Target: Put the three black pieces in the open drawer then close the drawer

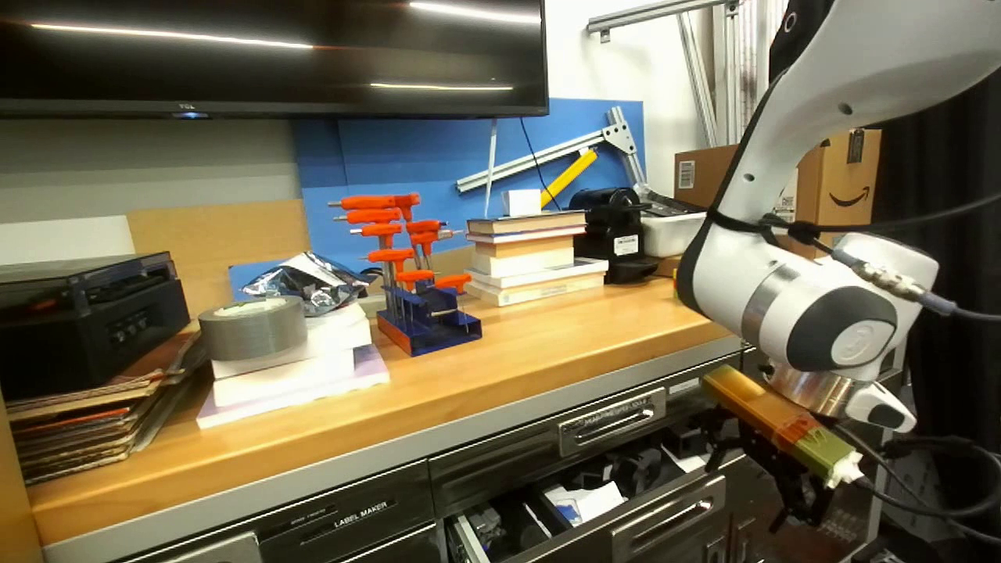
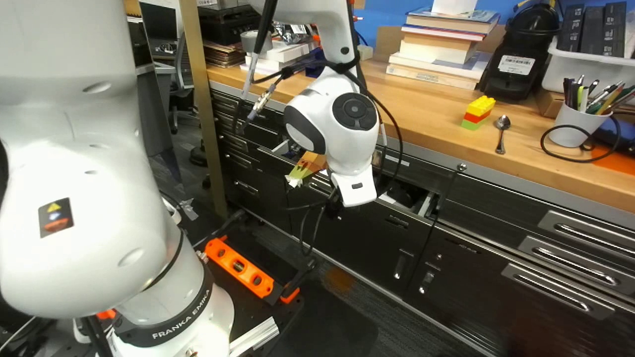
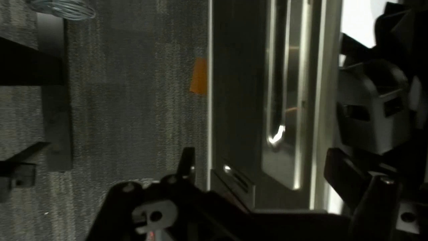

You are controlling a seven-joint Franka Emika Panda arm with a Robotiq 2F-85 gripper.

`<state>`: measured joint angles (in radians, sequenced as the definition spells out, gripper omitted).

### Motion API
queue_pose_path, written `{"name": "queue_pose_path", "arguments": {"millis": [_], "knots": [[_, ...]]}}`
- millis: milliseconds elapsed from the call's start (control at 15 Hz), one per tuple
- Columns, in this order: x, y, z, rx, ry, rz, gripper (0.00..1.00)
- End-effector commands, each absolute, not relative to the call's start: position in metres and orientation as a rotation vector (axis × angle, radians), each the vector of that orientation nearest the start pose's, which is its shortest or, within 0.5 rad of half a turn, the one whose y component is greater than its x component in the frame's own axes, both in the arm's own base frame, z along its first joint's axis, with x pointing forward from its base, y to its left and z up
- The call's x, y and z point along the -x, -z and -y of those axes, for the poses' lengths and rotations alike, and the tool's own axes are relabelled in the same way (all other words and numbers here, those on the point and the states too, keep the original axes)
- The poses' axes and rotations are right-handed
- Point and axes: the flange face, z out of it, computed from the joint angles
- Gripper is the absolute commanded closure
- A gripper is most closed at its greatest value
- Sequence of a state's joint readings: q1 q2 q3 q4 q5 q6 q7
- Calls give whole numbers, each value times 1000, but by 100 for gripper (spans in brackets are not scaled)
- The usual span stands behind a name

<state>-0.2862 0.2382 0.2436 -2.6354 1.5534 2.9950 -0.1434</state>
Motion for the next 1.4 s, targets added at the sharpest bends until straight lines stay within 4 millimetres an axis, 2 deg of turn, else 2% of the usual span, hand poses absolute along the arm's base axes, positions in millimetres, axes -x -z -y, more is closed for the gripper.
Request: {"name": "queue_pose_path", "arguments": {"millis": [0,267,467,600,1000,1333], "knots": [[-343,-136,64,2153,35,-2011,0],[-330,-113,54,2210,-126,-2076,0],[-339,-107,53,2279,-218,-2086,0],[-354,-111,54,2329,-264,-2078,0],[-419,-134,47,2460,-329,-1952,0],[-454,-135,40,2513,-451,-1819,0]]}}
